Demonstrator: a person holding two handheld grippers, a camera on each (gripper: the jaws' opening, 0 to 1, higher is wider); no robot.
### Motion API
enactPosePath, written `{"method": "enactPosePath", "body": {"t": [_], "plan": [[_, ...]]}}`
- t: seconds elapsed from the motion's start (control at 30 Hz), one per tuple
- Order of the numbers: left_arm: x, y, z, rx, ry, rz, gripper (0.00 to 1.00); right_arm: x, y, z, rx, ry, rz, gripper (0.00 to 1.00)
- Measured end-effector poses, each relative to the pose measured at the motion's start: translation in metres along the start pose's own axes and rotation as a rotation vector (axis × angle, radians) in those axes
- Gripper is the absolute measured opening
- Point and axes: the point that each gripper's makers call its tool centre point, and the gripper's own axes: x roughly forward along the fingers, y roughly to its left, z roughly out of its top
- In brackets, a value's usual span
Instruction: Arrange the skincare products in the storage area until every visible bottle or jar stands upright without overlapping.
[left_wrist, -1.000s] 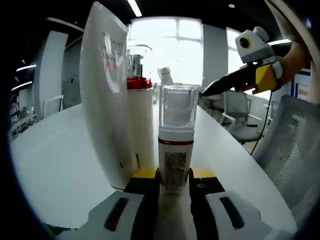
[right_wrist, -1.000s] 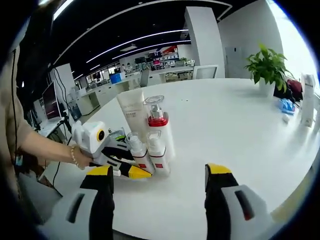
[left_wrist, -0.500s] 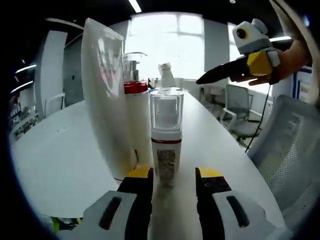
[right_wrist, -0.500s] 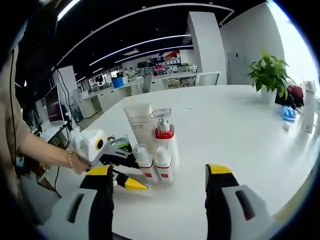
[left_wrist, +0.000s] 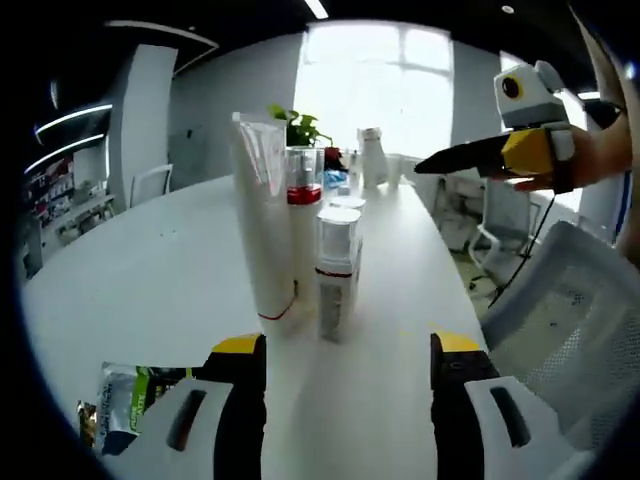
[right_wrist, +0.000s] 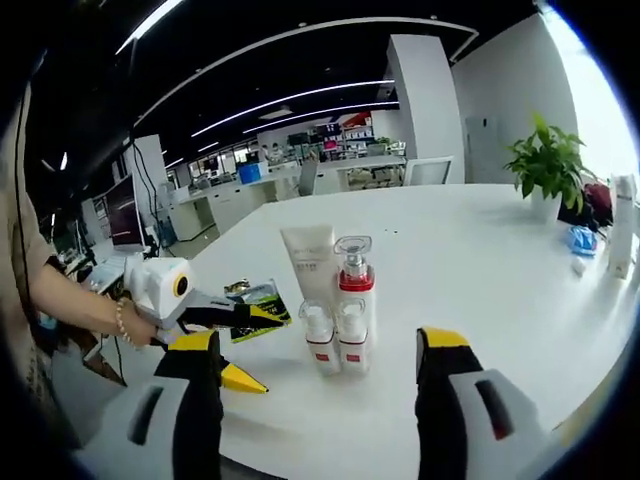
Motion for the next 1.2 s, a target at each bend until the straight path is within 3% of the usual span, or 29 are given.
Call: {"method": "enactPosePath", "body": {"t": [0.23, 0.53, 0.77, 0.97, 1.2], "plan": [[-0.042, 0.001, 0.006, -0.063, -0.019, 0.112, 0.77, -0.001, 0.014, -0.005, 0.004, -0.003, 0.04, 0.85], [-0.094, -0.005, 0.0, -0.145, -0.028, 0.241, 0.85, -0.003, 0.027, -0.02, -0.019, 0.026, 0.084, 0.89], [-0.135, -0.01, -0.011, -0.26, -0.055, 0.354, 0.86, 0.0, 0.038, -0.033, -0.043, 0.061, 0.128, 0.9], [-0.164, -0.021, -0.027, -0.358, -0.041, 0.436, 0.9, 0.001, 0.052, -0.041, -0.073, 0.087, 0.172, 0.91], [-0.193, -0.028, -0.038, -0.421, -0.05, 0.518, 0.95, 0.0, 0.059, -0.045, -0.098, 0.102, 0.207, 0.9]]}}
